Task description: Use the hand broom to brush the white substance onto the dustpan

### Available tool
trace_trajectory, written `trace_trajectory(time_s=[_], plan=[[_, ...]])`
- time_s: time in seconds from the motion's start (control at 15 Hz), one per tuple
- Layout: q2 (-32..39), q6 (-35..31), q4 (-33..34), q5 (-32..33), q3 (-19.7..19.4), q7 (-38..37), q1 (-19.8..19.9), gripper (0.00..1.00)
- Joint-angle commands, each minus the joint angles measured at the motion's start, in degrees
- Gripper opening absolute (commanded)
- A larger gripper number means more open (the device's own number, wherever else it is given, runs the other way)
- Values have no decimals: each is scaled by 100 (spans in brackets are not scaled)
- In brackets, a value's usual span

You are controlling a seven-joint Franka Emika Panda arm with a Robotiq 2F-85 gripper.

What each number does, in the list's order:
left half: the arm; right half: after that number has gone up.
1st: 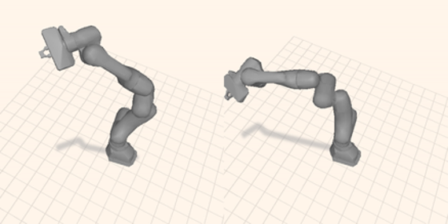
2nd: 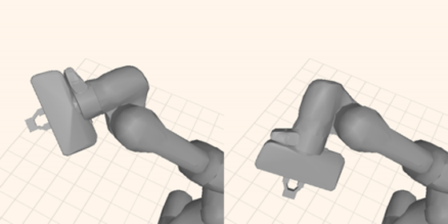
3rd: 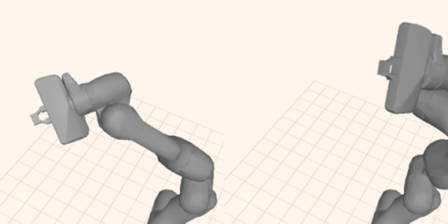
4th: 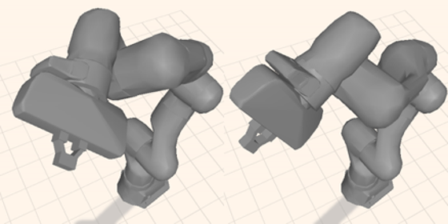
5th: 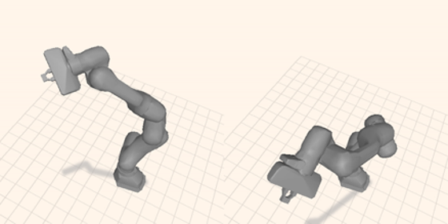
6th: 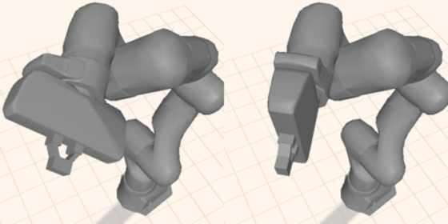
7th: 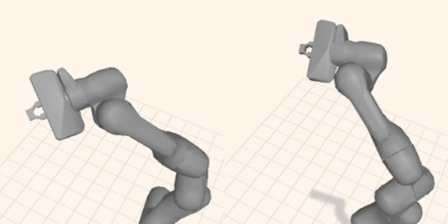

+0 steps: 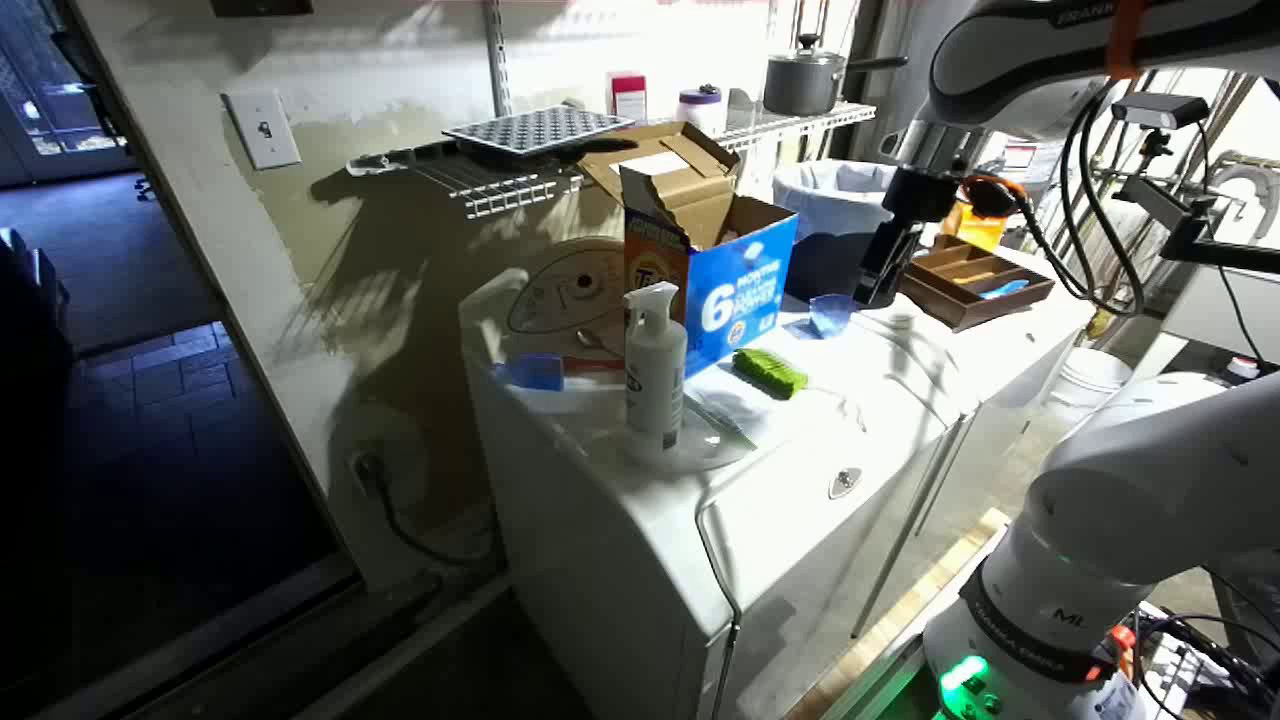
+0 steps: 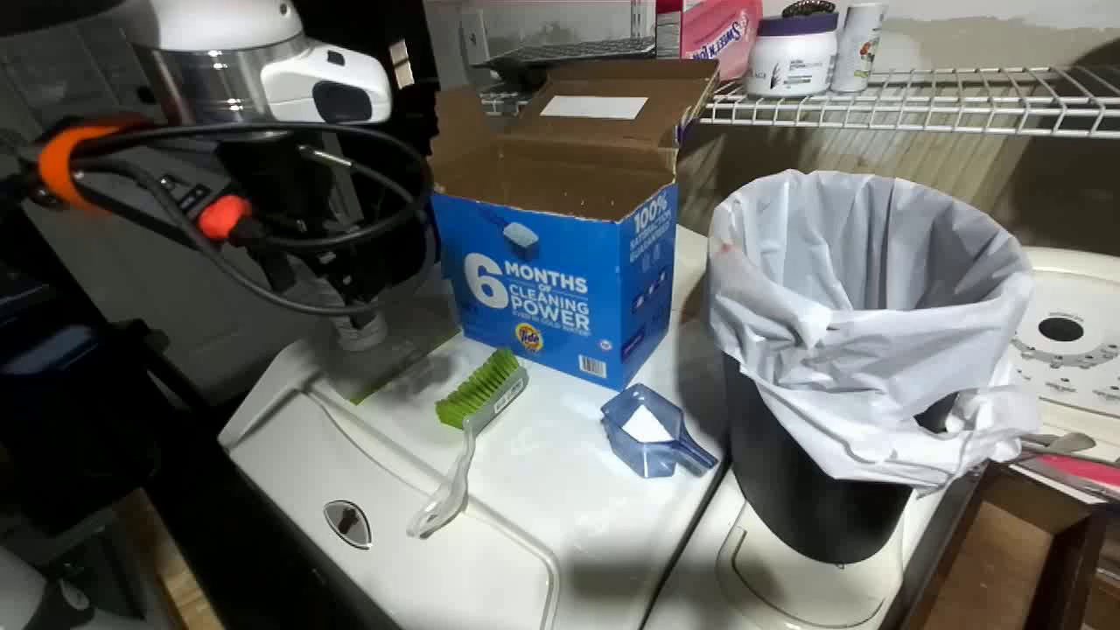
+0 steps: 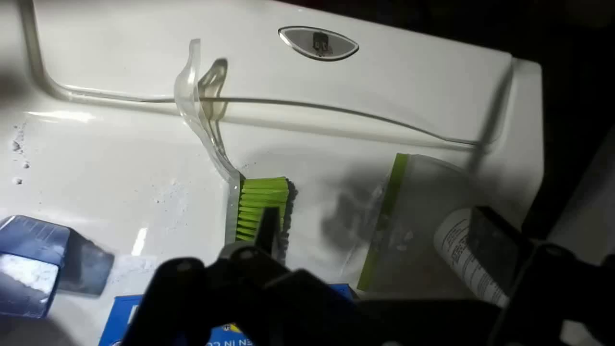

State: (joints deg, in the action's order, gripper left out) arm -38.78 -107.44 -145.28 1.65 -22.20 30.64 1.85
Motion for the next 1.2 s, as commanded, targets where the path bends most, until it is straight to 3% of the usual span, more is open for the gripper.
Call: trace_trajectory(time_s=[0.0,0.47,0.67,1.13], plan=[[32,8,8,-72,99,63,117,100],[114,-64,-24,-154,81,-82,146,100],[319,-483,-277,-51,47,-177,276,100],[709,-2206,-1080,78,126,-151,525,100]])
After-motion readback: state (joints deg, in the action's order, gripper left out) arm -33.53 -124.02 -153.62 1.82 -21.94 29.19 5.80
